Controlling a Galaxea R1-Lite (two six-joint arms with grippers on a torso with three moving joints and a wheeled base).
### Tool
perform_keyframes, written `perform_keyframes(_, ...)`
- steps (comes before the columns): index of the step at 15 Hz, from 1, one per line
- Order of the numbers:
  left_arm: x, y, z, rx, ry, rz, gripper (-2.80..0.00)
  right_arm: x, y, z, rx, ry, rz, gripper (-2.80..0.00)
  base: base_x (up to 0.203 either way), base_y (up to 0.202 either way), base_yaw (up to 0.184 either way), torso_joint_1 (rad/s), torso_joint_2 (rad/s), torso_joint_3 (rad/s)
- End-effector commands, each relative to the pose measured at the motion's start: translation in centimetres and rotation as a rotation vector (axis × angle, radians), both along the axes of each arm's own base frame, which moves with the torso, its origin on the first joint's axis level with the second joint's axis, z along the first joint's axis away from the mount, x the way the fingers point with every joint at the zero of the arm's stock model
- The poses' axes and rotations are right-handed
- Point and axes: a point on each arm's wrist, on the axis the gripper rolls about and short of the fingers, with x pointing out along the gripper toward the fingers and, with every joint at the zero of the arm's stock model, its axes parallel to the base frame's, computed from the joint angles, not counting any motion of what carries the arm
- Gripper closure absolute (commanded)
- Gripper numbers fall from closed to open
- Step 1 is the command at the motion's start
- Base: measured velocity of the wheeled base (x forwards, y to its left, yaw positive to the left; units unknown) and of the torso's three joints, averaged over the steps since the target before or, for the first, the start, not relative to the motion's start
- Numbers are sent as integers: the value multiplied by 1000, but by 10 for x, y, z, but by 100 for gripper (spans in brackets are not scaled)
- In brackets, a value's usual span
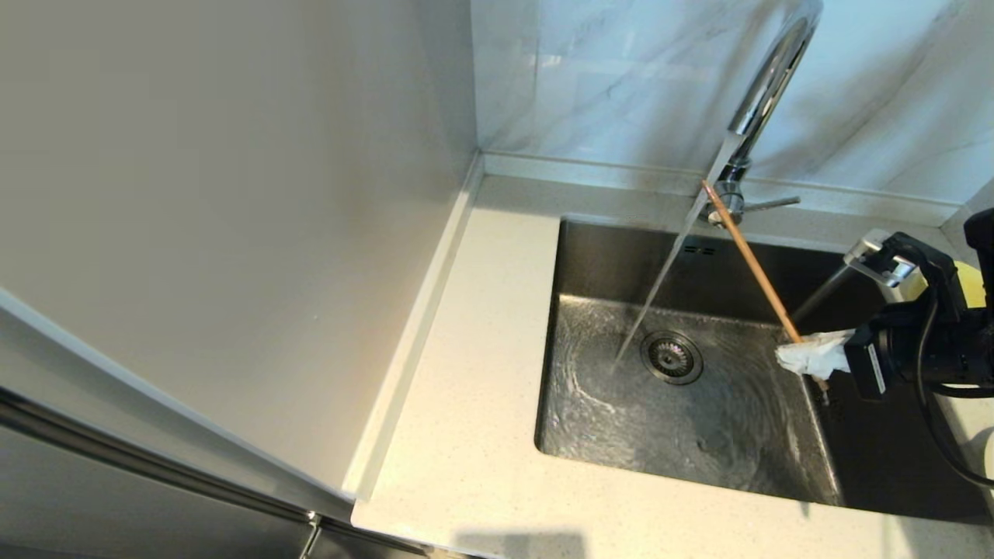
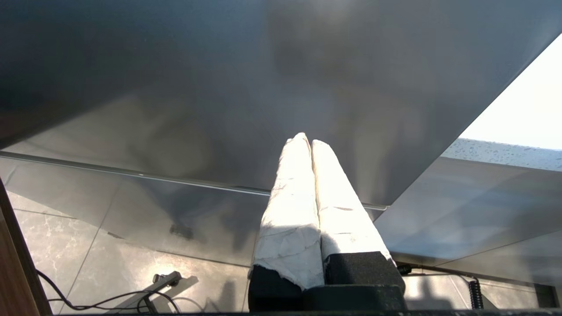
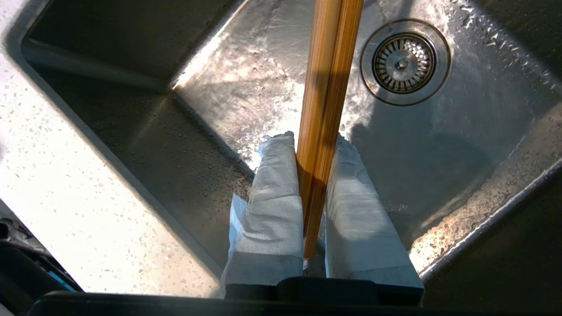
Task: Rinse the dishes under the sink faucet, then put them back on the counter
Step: Rinse the chopsticks, then place the chopsticks on the table
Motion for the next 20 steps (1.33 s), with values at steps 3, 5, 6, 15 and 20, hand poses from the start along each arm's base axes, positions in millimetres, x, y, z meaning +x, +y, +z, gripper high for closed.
perform_keyframes(3, 0, 0, 0, 0, 0, 0, 0, 0, 0, -3, -5, 10, -4, 0, 0, 0, 0, 0, 0, 0)
perform_keyframes(5, 0, 0, 0, 0, 0, 0, 0, 1, -3, -10, -55, 43, -69, 0, 0, 0, 0, 0, 0, 0)
perform_keyframes(6, 0, 0, 0, 0, 0, 0, 0, 1, -7, -18, -105, 78, -135, 0, 0, 0, 0, 0, 0, 0)
perform_keyframes(15, 0, 0, 0, 0, 0, 1, 0, -26, -35, 37, -385, -44, -547, 0, 0, 0, 0, 0, 0, 0)
perform_keyframes(20, 0, 0, 0, 0, 0, 1, 0, -51, -32, 62, -441, -10, -597, 0, 0, 0, 0, 0, 0, 0)
